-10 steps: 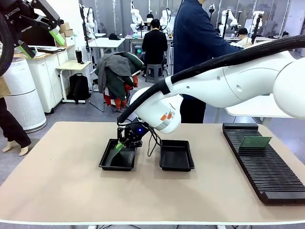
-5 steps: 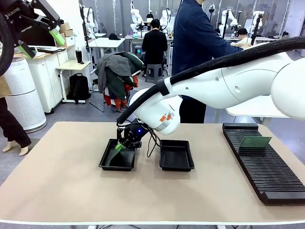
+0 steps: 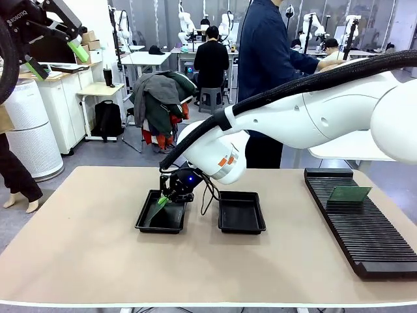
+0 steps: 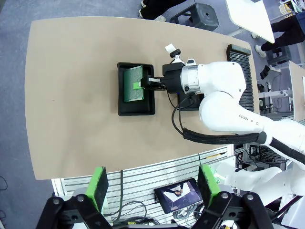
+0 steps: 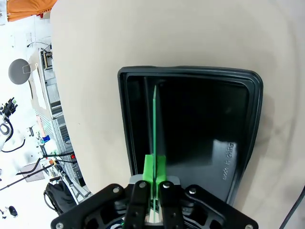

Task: Inspect and transfer BCBs to ESD trays.
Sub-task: Pick up the Blank PCB from the PCB Rack and place it in the left ESD tray.

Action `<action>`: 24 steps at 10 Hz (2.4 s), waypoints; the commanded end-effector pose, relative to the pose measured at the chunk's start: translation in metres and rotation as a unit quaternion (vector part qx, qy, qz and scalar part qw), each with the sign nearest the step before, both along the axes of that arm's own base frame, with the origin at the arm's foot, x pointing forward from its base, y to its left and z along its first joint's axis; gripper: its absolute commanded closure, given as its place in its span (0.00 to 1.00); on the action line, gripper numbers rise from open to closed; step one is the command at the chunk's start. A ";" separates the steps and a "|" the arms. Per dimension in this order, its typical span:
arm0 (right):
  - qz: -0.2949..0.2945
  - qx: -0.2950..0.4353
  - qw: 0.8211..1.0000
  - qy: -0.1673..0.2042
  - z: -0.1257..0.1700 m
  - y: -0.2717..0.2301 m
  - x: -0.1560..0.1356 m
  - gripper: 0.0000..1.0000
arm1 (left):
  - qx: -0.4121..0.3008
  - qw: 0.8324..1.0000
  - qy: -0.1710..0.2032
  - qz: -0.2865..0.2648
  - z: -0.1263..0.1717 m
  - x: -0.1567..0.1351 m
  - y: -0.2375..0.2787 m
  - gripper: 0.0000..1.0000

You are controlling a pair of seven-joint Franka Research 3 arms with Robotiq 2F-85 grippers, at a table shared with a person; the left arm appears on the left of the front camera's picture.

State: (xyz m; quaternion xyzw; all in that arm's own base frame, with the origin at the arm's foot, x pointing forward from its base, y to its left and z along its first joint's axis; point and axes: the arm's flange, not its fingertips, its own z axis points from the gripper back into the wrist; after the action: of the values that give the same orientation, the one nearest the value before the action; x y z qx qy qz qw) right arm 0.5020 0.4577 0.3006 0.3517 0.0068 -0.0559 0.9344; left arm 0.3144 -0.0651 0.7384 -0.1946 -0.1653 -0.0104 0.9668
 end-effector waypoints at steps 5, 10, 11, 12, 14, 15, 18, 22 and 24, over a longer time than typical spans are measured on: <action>-0.014 -0.037 0.999 0.001 0.011 0.000 -0.002 0.97 | -0.004 1.000 0.001 -0.003 -0.002 0.000 0.000 0.00; -0.004 -0.068 0.998 0.014 0.017 0.010 0.002 0.85 | -0.004 1.000 0.001 -0.003 -0.002 0.000 0.000 0.00; -0.001 -0.075 0.997 0.019 0.018 0.010 0.002 0.82 | -0.004 1.000 0.001 -0.003 -0.002 0.000 0.000 0.00; 0.002 -0.085 0.996 0.021 0.021 0.012 0.003 0.78 | -0.004 1.000 0.001 -0.003 -0.002 0.000 0.000 0.00; 0.009 -0.103 0.994 0.022 0.030 0.017 0.005 0.70 | -0.004 1.000 0.001 -0.003 -0.002 0.000 0.000 0.00; 0.011 -0.115 0.993 0.024 0.034 0.019 0.006 0.67 | -0.004 1.000 0.001 -0.003 -0.002 0.000 0.000 0.00; 0.013 -0.177 0.983 0.035 0.046 0.026 0.011 0.49 | -0.004 1.000 0.001 -0.003 -0.002 0.000 0.000 0.00; 0.014 -0.263 0.964 0.038 0.072 0.029 0.010 0.21 | -0.004 1.000 0.001 -0.003 -0.002 0.000 0.000 0.00; 0.015 -0.301 0.953 0.036 0.086 0.027 0.007 0.07 | -0.004 1.000 0.001 -0.003 -0.002 0.000 0.000 0.00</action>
State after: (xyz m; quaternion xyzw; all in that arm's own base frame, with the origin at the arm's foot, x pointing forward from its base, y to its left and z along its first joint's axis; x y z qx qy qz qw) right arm 0.5097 0.4800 0.3767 0.0846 0.0370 -0.0459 0.9947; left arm 0.3144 -0.0651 0.7384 -0.1946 -0.1653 -0.0104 0.9668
